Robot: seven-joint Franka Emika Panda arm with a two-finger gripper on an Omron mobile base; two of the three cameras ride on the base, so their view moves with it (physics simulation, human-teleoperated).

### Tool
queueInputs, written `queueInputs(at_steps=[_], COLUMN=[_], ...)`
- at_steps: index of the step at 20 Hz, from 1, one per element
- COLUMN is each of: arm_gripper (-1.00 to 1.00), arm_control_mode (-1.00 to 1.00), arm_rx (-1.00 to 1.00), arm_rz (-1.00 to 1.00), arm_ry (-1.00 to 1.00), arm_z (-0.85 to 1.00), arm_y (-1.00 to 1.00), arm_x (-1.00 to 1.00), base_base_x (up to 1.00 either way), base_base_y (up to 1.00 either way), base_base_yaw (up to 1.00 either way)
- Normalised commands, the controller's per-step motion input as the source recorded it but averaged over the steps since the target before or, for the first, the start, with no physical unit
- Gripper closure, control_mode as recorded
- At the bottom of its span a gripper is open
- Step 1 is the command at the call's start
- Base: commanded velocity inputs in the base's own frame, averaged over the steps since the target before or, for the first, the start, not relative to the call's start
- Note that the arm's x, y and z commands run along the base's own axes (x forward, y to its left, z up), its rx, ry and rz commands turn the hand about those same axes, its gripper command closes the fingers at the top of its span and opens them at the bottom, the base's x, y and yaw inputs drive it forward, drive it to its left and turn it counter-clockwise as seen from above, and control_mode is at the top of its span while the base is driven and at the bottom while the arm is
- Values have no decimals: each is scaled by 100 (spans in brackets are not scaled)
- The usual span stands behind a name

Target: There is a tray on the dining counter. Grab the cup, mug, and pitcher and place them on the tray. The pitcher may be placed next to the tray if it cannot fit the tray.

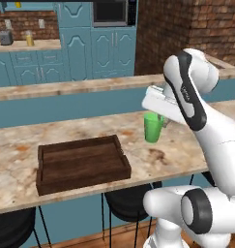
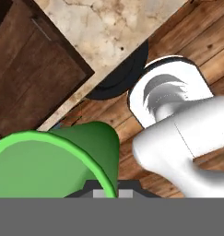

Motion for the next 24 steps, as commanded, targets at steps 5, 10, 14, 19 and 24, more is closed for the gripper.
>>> queueInputs(at_steps=[5, 10, 14, 19, 24], arm_gripper=[100, 100, 100, 100, 100], arm_control_mode=[-100, -100, -100, -100, -100], arm_rx=[-9, -2, -1, -5, -3], arm_rz=[26, 19, 12, 5, 4], arm_ry=[13, 4, 0, 0, 0], arm_z=[-47, -42, -43, -49, -63], arm_y=[98, 71, 35, 5, 0], arm_x=[64, 76, 100, 86, 71], base_base_x=[0, 0, 0, 0, 0], base_base_y=[0, 0, 0, 0, 0], base_base_yaw=[0, 0, 0, 0, 0])
